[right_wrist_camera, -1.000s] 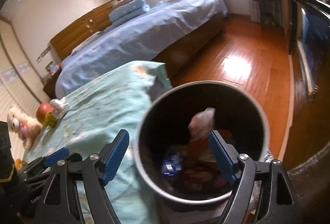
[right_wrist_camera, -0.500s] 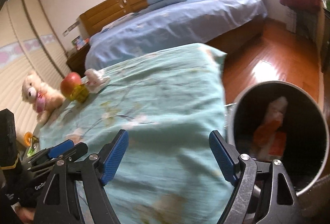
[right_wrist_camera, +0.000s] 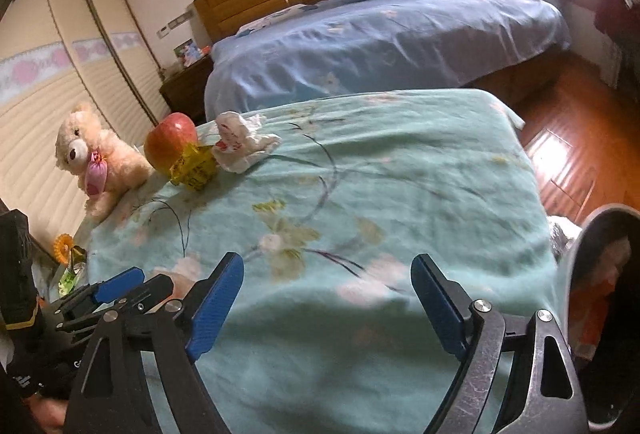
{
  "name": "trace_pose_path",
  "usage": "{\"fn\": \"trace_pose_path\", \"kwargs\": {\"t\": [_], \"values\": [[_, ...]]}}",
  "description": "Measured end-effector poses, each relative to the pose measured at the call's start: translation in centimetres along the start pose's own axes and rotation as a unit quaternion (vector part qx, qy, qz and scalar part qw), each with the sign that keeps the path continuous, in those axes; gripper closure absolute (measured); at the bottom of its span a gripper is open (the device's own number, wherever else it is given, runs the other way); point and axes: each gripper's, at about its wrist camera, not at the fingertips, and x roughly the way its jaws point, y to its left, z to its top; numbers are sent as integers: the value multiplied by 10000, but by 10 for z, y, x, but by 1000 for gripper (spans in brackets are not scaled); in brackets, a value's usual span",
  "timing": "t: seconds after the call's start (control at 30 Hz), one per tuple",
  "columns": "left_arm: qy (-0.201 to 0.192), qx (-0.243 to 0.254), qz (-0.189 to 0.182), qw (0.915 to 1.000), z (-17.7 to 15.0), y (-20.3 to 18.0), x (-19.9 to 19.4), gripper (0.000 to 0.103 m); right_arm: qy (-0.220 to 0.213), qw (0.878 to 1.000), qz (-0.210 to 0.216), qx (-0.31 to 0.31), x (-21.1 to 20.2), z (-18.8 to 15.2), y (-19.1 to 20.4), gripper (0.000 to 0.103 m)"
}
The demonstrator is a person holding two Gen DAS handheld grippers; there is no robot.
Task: Collect trash
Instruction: 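Move both open grippers back over the bed toward the remaining trash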
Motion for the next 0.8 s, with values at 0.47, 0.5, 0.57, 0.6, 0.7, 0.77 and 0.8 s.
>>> {"fn": "trace_pose_path", "kwargs": {"t": [0.47, 0.5, 0.57, 0.6, 0.7, 0.77, 0.8], "values": [[-31, -154, 190, 9997, 38, 24, 38, 44, 185, 9993, 248, -224, 48, 30, 20, 16], [-34, -161, 198, 9997, 40, 25, 40, 44, 200, 9991, 276, -235, 52, 32, 21, 16], [-42, -169, 212, 9996, 47, 28, 46, 44, 247, 9989, 280, -293, 60, 36, 23, 17], [-42, -163, 214, 9996, 49, 28, 48, 44, 263, 9987, 296, -323, 63, 38, 24, 17], [-55, -160, 202, 9997, 57, 31, 55, 44, 316, 9978, 406, -416, 72, 45, 28, 20], [-90, -175, 189, 9996, 62, 34, 59, 44, 347, 9971, 497, -463, 79, 49, 30, 23], [-106, -172, 187, 9996, 64, 35, 60, 44, 358, 9968, 519, -488, 81, 51, 31, 24]]}}
